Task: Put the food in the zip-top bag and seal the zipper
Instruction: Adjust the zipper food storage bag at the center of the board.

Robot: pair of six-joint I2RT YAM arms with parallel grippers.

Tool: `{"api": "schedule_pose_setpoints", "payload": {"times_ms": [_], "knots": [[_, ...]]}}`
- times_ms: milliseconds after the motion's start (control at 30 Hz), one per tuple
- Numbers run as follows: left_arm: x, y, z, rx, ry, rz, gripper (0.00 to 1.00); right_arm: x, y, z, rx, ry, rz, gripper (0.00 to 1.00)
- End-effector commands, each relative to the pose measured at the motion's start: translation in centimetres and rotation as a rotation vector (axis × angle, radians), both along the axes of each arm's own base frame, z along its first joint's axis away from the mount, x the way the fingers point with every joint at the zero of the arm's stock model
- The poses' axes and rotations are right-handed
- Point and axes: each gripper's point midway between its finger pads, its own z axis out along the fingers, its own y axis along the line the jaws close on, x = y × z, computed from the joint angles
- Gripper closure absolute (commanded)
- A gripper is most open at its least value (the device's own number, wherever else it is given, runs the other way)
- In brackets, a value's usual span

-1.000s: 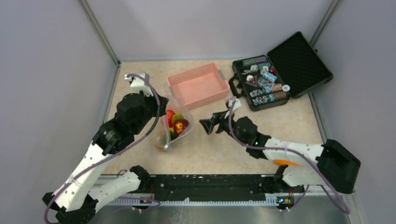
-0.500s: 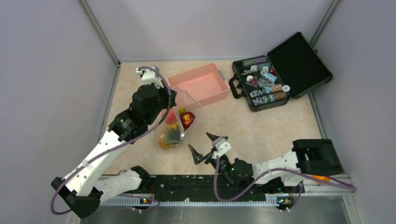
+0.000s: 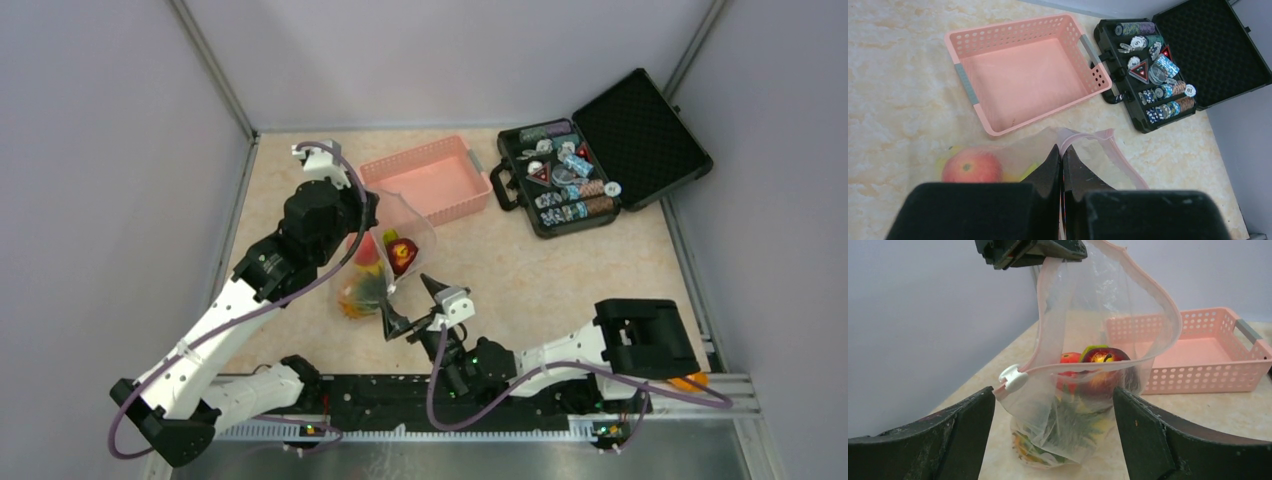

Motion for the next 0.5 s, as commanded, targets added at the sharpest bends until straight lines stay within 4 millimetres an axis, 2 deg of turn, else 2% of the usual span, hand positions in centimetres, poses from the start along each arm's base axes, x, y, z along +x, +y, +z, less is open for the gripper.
{"api": "schedule_pose_setpoints", "payload": {"times_ms": [0,133,233,333,467], "knots": [[0.2,0.1,3.4,-0.077,-0.093,0.010,1.00,0.3,0.4,0.0,0.085,0.056,-0.029,0.15],[0.1,0.1,3.7,-0.080,-0.098,0.007,1.00,0.8,0.4,-1.0,0.079,0.074,-0.103,0.16],[-0.1,0.1,3.9,-0.089,-0.100,0.003,1.00,1.2,-0.1,-0.9,0.123,0.063,-0.146,0.20],[-0.2,0.0,4.0,-0.095,-0.101,-0.008,1.00,2.0,0.8,-0.7,0.138,0.053,-0.155,0.29],[-0.6,0.0,3.9,-0.090,-0.098,-0.018,1.00,3.4,0.9,-0.1,0.167,0.046,-0.174,0.32]]}}
